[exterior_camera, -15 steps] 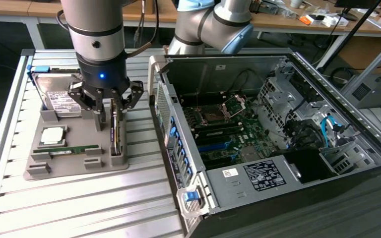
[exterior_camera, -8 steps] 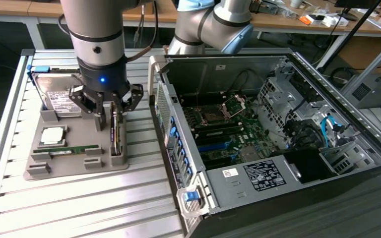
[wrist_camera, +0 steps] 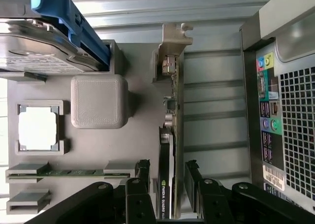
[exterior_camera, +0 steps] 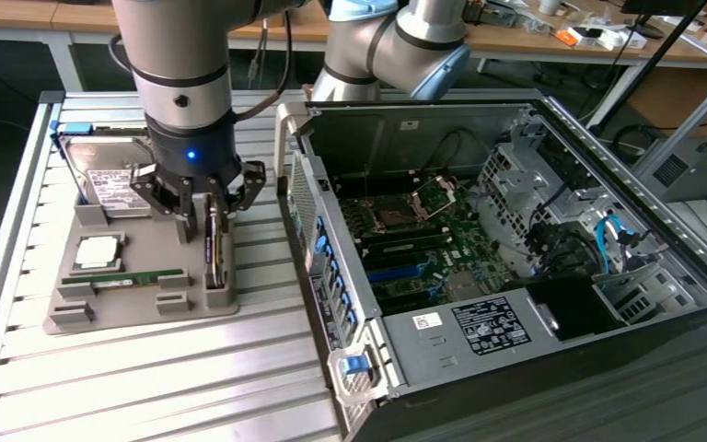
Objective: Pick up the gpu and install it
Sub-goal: 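Pick up the gpu and move the gpu toward the slot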
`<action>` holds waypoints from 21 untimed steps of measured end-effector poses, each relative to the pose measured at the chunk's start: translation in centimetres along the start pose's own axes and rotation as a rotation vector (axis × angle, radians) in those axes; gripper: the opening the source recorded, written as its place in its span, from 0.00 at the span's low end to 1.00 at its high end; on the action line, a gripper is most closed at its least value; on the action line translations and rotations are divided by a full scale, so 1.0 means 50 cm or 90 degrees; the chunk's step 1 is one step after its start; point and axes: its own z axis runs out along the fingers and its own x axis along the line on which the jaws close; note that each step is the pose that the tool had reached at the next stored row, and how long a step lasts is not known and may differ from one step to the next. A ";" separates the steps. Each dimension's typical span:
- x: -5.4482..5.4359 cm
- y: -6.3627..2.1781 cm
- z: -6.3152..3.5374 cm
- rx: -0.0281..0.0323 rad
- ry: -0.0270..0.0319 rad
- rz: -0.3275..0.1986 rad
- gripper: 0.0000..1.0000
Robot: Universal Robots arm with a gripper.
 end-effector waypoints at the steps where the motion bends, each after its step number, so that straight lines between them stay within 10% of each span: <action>1: 0.000 0.000 0.002 0.0000 0.0000 0.000 0.42; 21: 0.003 0.029 0.030 0.0004 0.0000 0.000 0.42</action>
